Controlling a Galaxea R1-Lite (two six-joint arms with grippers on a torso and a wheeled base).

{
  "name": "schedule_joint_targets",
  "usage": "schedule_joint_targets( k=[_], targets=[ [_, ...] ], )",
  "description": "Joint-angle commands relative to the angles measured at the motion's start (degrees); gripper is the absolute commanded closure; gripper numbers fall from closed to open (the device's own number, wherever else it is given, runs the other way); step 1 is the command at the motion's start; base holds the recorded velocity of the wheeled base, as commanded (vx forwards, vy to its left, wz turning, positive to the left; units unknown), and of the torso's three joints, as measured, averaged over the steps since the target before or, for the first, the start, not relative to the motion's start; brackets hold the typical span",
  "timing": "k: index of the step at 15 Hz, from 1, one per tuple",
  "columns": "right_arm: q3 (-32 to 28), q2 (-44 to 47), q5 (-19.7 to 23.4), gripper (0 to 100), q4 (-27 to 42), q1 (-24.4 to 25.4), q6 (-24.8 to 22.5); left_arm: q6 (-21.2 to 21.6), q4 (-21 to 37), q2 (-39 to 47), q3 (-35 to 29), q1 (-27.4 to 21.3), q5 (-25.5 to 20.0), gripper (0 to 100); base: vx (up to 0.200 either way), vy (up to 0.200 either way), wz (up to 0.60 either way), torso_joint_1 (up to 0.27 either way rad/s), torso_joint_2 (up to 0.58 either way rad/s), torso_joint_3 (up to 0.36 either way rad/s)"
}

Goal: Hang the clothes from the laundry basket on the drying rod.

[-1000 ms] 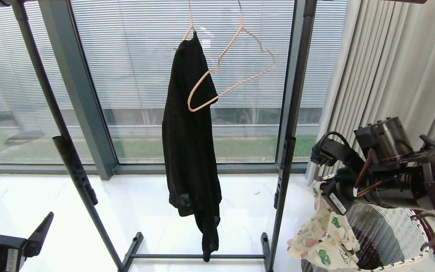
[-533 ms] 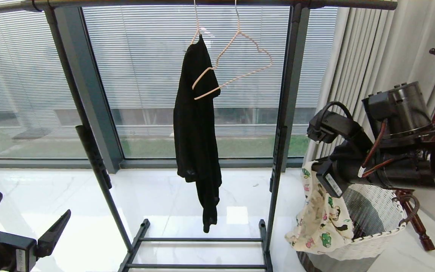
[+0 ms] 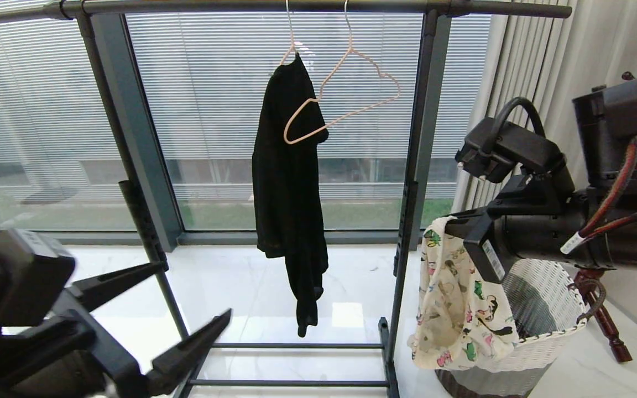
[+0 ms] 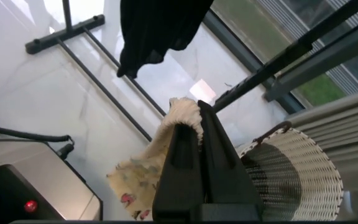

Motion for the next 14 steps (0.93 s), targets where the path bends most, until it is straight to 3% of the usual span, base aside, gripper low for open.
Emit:
schedule_joint_targets(
  k=[1, 3, 8, 11, 14],
  targets=[
    [-0.1, -1.7, 0.0, 100, 0.1, 0.6, 0.0, -5.7, 0.0, 14.0, -7.4, -13.0, -0.1, 0, 0.0, 0.0, 0.0, 0.0, 0.0, 0.0],
    [0.1, -3.0, 0.0, 100, 0.2, 0.4, 0.9, -13.5, -0.2, 28.3, -16.8, -18.3, 0.4, 0, 0.0, 0.0, 0.0, 0.0, 0.0, 0.0],
    [2.4, -5.5, 0.0, 100, 0.4, 0.4, 4.9, -13.4, -1.7, 50.5, -38.0, -22.2, 0.2, 0, 0.0, 0.0, 0.0, 0.0, 0.0, 0.0],
    [3.7, -7.1, 0.0, 100, 0.4, 0.3, 5.9, -12.9, -1.7, 59.1, -44.1, -19.7, 3.5, 0, 0.0, 0.0, 0.0, 0.0, 0.0, 0.0],
    [3.6, -7.4, 0.1, 100, 0.0, -0.6, 6.4, -11.0, -1.6, 62.1, -44.7, -15.9, 3.9, 0, 0.0, 0.0, 0.0, 0.0, 0.0, 0.0]
  ],
)
